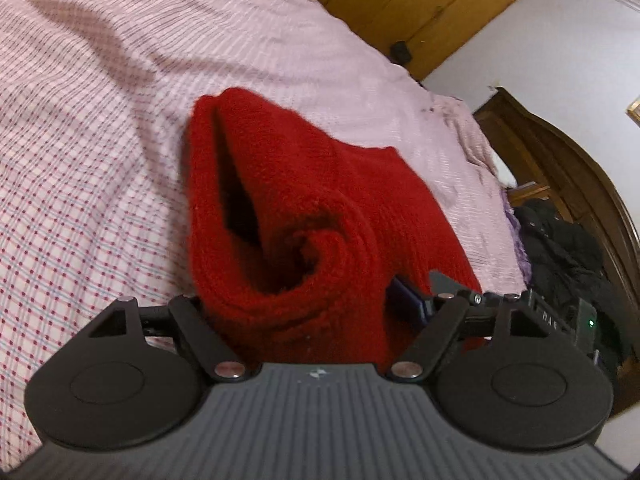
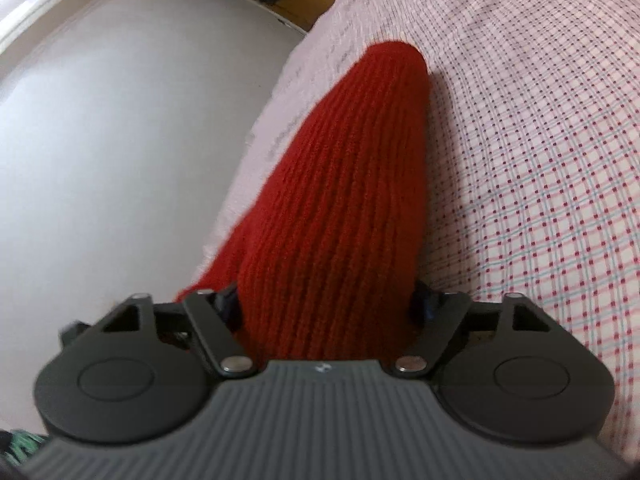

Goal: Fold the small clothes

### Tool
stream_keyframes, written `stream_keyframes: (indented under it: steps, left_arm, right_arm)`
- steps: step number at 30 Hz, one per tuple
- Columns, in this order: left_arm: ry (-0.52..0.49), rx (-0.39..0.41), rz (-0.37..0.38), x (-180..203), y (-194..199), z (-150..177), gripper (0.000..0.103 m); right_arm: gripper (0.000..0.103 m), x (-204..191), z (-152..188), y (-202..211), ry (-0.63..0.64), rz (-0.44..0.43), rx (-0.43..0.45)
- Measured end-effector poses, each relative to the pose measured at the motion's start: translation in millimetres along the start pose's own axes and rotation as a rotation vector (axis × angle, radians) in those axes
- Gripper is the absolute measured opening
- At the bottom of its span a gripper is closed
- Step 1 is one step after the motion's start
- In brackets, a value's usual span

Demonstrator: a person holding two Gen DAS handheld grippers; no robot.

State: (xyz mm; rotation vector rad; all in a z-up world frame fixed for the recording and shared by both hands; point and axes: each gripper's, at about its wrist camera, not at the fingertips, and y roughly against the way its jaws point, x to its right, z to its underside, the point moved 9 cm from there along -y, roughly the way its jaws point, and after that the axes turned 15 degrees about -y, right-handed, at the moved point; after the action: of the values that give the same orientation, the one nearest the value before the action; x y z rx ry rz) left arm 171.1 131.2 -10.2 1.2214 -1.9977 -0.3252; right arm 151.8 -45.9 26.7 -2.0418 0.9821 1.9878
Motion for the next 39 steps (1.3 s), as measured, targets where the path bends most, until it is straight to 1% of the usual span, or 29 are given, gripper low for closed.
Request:
stream_keyframes:
  steps: [3,7,10,12,16,18,20,22,25,27,29,32,35,39]
  left_arm:
    - [-0.017,0.018,0.021,18,9,-4,0.082]
    - [-0.016,0.035,0.051,42,23,-1,0.082]
    - [-0.023,0.037,0.076,65,33,13,0.082]
    - [-0.047,0.034,0.084,83,39,26,0.082]
    - [-0.083,0.009,0.098,111,49,62,0.082]
    - [-0.101,-0.013,0.095,122,55,83,0.082]
    - [-0.129,-0.041,0.076,130,58,103,0.082]
    - [-0.175,-0.064,0.043,135,58,120,0.082]
    - [-0.245,-0.09,-0.017,137,59,135,0.082]
    - [-0.259,-0.099,-0.045,138,61,138,0.082]
    - [-0.26,-0.097,-0.053,136,63,137,0.082]
    - [-0.285,-0.076,-0.083,139,68,128,0.082]
    - [-0.297,-0.054,-0.105,141,75,118,0.082]
    - [-0.305,-0.027,-0.124,143,83,104,0.082]
  right_arm:
    - [0.073,-13,-1,19,-0.026,-0.048,-0.005]
    - [0.073,-29,4,50,0.03,-0.039,0.003]
    - [0.073,-35,9,79,0.07,-0.01,0.002]
    - [0.073,-35,16,99,0.095,0.022,-0.001]
    - [0.073,-24,34,135,0.127,0.095,-0.001]
    - [0.073,-12,44,149,0.135,0.137,-0.005]
    - [0.073,1,54,159,0.146,0.172,-0.014]
    - [0.073,16,58,157,0.162,0.209,-0.009]
    - [0.074,34,59,155,0.2,0.279,0.028]
    - [0.075,36,59,154,0.221,0.279,0.032]
    - [0.075,37,61,153,0.266,0.289,0.039]
    - [0.075,34,64,155,0.312,0.301,0.046]
    - [0.075,33,63,154,0.333,0.295,0.052]
    - [0.075,11,76,156,0.427,0.281,0.083]
